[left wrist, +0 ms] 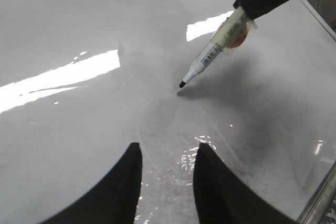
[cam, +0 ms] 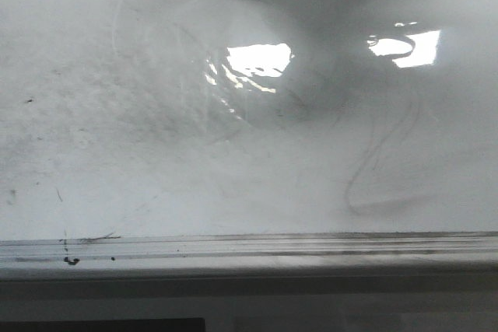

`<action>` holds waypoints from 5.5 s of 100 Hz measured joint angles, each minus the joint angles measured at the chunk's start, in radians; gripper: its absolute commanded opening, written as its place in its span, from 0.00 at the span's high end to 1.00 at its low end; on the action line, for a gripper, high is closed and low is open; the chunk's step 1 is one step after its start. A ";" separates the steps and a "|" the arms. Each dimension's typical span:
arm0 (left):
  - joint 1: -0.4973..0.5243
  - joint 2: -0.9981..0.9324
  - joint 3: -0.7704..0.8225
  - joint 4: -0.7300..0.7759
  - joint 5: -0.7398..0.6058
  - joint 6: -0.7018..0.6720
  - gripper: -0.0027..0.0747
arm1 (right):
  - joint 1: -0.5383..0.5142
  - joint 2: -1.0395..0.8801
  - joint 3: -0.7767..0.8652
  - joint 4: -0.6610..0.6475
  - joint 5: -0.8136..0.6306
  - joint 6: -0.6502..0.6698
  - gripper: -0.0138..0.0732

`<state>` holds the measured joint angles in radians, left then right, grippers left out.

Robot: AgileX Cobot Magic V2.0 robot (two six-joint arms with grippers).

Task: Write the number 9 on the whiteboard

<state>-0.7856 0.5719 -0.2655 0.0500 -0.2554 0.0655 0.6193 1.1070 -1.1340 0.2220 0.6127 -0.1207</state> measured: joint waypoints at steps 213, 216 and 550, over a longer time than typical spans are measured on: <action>-0.197 0.426 -0.033 0.146 -0.202 0.008 0.99 | 0.308 0.114 -0.015 -0.031 0.169 0.137 0.81; -0.197 0.426 -0.033 0.147 -0.202 0.008 0.99 | 0.308 0.114 -0.015 -0.033 0.169 0.137 0.74; 0.131 -0.453 0.258 -0.330 0.160 0.048 0.99 | 0.311 -1.010 0.979 -0.243 -0.402 0.142 0.91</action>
<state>-0.6542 0.1192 -0.0074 -0.2797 -0.0950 0.1139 0.9298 0.0973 -0.1553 -0.0214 0.2109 0.0208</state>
